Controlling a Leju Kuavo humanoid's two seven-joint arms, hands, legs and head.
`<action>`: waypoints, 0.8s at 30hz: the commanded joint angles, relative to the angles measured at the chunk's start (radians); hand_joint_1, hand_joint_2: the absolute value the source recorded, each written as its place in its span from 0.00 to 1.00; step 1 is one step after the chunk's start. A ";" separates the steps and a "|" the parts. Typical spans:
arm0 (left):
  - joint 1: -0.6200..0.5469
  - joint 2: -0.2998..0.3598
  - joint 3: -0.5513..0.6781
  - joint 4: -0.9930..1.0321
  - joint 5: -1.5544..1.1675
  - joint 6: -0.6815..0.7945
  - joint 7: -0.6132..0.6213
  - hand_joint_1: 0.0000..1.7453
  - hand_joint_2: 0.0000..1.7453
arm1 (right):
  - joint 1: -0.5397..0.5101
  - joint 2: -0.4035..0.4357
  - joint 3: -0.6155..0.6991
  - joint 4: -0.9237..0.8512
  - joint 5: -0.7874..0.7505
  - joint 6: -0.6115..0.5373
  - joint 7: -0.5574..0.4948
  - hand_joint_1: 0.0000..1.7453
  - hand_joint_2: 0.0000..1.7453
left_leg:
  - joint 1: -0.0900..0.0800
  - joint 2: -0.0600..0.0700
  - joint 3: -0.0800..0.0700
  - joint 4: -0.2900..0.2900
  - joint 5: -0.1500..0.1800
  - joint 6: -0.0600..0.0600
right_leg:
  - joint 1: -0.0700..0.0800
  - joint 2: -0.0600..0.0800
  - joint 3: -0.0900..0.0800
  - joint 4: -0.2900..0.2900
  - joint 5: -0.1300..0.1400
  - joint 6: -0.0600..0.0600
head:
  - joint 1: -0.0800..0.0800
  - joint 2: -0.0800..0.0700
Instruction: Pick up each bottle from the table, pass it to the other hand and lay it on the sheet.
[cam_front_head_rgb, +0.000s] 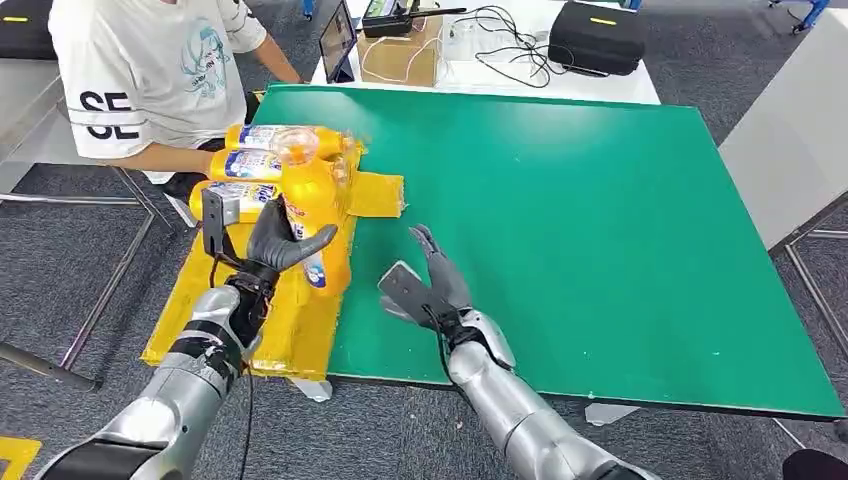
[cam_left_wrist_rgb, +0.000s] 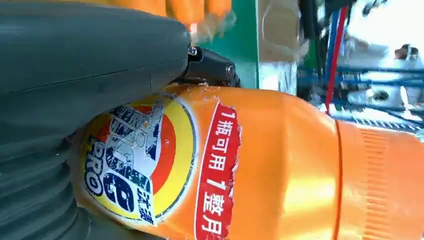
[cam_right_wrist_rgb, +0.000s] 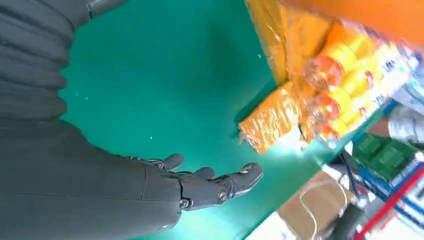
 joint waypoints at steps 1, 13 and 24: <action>-0.183 0.198 -0.174 0.287 -0.535 0.191 0.018 1.00 1.00 | 0.037 -0.072 -0.097 -0.174 -0.055 0.022 -0.021 0.00 1.00 | 0.001 -0.001 0.001 0.001 -0.001 -0.001 | 0.001 -0.001 0.002 0.000 -0.001 -0.001 | 0.000 0.000; -0.212 0.316 -0.347 0.388 -0.789 0.070 0.000 1.00 1.00 | 0.031 -0.073 -0.087 -0.153 -0.070 0.075 -0.030 0.00 1.00 | 0.002 0.006 0.006 0.000 -0.002 -0.002 | 0.002 0.004 0.004 0.000 -0.001 -0.002 | 0.000 0.000; -0.208 0.345 -0.457 0.428 -0.936 0.083 0.046 1.00 1.00 | 0.007 -0.064 -0.063 -0.117 -0.086 0.103 -0.042 0.00 1.00 | 0.001 0.005 0.003 -0.001 -0.001 -0.001 | 0.001 0.003 0.001 0.001 0.000 -0.001 | 0.000 0.000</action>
